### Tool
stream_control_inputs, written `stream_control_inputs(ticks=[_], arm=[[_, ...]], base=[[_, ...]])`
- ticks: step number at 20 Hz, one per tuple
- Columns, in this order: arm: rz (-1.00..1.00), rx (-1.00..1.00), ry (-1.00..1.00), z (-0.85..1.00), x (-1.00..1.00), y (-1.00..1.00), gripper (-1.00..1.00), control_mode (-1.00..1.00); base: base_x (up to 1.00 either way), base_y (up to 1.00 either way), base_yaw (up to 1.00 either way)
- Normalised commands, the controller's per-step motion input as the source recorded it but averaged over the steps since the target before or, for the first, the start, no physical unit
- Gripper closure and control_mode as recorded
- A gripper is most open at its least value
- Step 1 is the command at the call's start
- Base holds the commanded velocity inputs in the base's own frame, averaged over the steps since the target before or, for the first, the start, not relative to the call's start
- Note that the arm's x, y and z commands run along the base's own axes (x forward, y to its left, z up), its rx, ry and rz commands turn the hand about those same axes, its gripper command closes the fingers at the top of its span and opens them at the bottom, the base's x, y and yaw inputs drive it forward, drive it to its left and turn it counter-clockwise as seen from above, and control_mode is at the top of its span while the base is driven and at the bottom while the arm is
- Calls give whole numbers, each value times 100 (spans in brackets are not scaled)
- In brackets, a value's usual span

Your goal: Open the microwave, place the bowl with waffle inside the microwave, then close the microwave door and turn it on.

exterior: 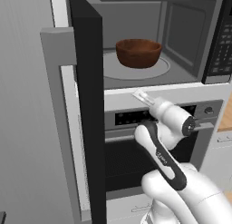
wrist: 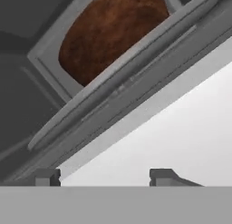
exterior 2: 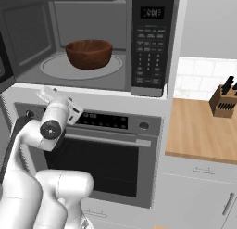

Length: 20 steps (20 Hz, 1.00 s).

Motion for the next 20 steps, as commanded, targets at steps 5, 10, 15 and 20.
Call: stream_control_inputs(ticks=[5, 10, 15, 20], arm=[[0, -52, 40, 68, -11, 0, -100, -100], [-1, -48, 32, 3, -52, -18, -100, -100], [0, -45, 21, -31, -71, -27, -100, -100], [-4, -18, 1, -55, -75, -30, -100, -100]], base=[[0, 0, 0], [0, 0, 0], [0, 0, 0], [0, 0, 0]])
